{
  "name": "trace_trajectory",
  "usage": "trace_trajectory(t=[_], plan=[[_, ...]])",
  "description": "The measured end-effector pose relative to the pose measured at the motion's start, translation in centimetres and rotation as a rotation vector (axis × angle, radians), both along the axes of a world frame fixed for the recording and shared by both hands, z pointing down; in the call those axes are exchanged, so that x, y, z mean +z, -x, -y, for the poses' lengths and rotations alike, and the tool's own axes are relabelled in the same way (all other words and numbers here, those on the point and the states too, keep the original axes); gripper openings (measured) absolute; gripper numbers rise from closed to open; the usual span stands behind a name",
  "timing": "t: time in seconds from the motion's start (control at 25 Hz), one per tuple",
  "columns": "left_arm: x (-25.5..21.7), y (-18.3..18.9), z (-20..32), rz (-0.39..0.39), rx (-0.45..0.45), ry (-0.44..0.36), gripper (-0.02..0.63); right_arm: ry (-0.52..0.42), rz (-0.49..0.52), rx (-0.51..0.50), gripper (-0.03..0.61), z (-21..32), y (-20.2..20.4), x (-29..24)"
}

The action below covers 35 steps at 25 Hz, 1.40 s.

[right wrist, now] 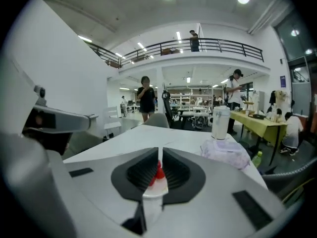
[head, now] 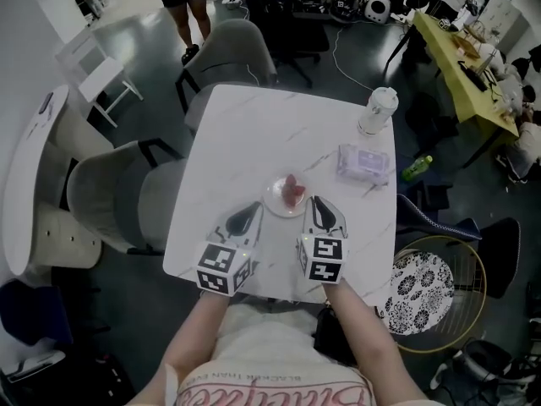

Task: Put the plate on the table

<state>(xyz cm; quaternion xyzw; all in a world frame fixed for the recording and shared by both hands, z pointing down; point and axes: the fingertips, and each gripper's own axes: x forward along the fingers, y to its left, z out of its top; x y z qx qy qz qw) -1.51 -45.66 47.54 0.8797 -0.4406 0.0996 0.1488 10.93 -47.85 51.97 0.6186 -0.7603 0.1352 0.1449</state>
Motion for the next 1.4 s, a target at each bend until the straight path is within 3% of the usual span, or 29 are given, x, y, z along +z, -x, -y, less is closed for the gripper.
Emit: trace_trajectory(t=[0.32,0.68,0.88,1.4], plan=[[-3.2,-2.0,-2.0,-0.032,0.077,-0.112,0.005,-0.184,0.057,-0.135,0.003,-5.0,1.8,-7.7],[-8.0,-4.3,-6.3,-0.028,0.166,-0.266,0.005,-0.273,0.067,-0.198,0.002,-11.3,2.2,-13.8],[-10.8,-4.8,-8.7,-0.006,0.187,-0.351,0.005,-0.293,0.129,-0.198,0.003,-13.5,2.7,-16.5],[-11.3,-3.3,-10.8,-0.002,0.152,-0.333,0.005,-0.263,0.135,-0.212,0.003,-15.1,5.0,-16.1]])
